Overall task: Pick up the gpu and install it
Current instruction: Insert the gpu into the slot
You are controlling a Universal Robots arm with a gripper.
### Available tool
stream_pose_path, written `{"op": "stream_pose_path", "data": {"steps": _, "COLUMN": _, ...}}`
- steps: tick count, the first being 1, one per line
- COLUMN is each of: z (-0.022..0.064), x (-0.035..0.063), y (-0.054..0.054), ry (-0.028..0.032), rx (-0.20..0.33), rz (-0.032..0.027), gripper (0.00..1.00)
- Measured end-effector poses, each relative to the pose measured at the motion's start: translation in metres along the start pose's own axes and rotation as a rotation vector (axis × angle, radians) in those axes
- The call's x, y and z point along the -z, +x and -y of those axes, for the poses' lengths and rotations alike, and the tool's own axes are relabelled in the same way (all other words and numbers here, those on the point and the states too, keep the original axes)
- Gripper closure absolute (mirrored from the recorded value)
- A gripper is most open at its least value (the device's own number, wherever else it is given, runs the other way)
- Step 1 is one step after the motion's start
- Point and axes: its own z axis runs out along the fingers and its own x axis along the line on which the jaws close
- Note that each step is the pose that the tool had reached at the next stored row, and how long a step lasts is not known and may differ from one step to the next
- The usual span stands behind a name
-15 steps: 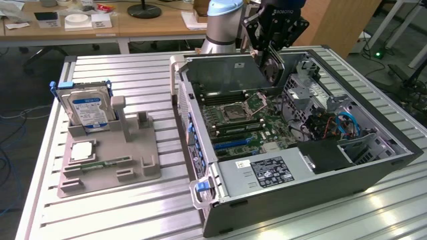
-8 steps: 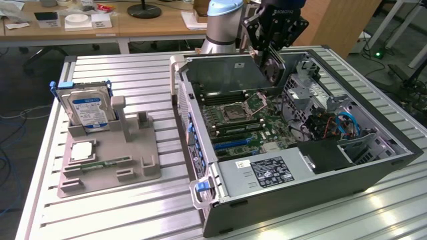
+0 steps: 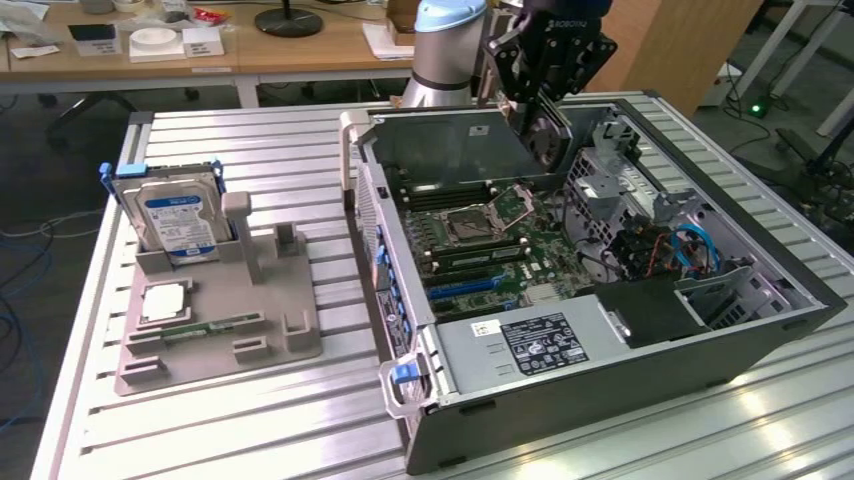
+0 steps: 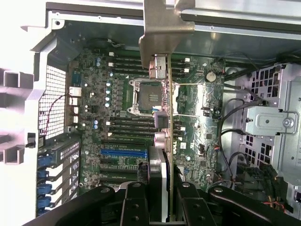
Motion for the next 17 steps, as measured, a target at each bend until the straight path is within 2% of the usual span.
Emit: {"op": "stream_pose_path", "data": {"steps": 17, "z": 0.002, "x": 0.0, "y": 0.0001, "ry": -0.0016, "rx": 0.071, "rz": -0.0012, "gripper": 0.72}}
